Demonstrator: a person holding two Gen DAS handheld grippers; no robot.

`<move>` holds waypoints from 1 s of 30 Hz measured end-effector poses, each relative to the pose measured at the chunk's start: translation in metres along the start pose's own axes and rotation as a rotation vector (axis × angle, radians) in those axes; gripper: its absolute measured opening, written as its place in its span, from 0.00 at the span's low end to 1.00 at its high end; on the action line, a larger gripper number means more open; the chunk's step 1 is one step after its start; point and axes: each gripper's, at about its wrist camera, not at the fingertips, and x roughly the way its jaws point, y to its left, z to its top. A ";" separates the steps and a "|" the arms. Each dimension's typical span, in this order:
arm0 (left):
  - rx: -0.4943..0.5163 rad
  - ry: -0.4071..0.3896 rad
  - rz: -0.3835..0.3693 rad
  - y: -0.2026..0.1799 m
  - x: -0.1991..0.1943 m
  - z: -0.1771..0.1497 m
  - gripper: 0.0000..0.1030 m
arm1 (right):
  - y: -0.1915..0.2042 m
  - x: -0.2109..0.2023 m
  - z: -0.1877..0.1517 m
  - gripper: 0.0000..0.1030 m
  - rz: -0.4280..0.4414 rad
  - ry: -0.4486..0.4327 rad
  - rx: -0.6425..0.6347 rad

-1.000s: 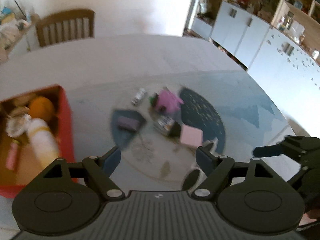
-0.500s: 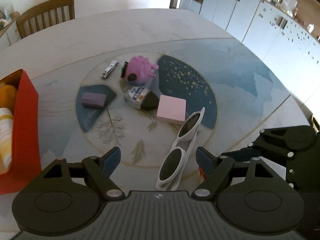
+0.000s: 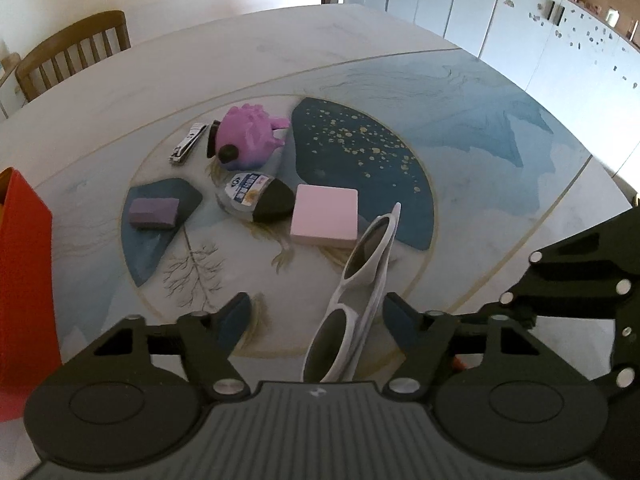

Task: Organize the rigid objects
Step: 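Grasp the white sunglasses with the left tool while the right tool grasps the red packet, then carry the sunglasses with the left tool while the right tool carries the red packet over the tin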

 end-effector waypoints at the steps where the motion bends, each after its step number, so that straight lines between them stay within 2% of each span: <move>1: 0.005 0.003 0.002 -0.002 0.002 0.001 0.63 | -0.003 -0.001 -0.001 0.26 -0.002 0.001 0.005; 3: 0.018 -0.003 0.007 -0.005 0.002 0.001 0.63 | -0.008 -0.003 -0.003 0.26 -0.010 0.003 0.015; 6: 0.046 -0.012 0.010 -0.012 0.003 0.003 0.56 | -0.017 -0.006 -0.008 0.25 -0.023 0.001 0.041; 9: 0.070 -0.022 0.001 -0.018 0.004 0.005 0.44 | -0.027 -0.008 -0.011 0.25 -0.036 -0.002 0.073; 11: 0.085 -0.028 -0.007 -0.022 0.004 0.006 0.33 | -0.032 -0.009 -0.013 0.25 -0.038 -0.003 0.093; 13: 0.102 -0.033 -0.009 -0.026 0.005 0.007 0.28 | -0.035 -0.009 -0.014 0.25 -0.035 -0.005 0.105; 19: 0.115 -0.025 0.003 -0.028 0.004 0.008 0.24 | -0.037 -0.009 -0.012 0.24 -0.040 -0.009 0.117; 30: 0.014 -0.050 -0.018 -0.003 -0.027 0.005 0.22 | -0.039 -0.026 0.015 0.24 -0.020 -0.067 0.164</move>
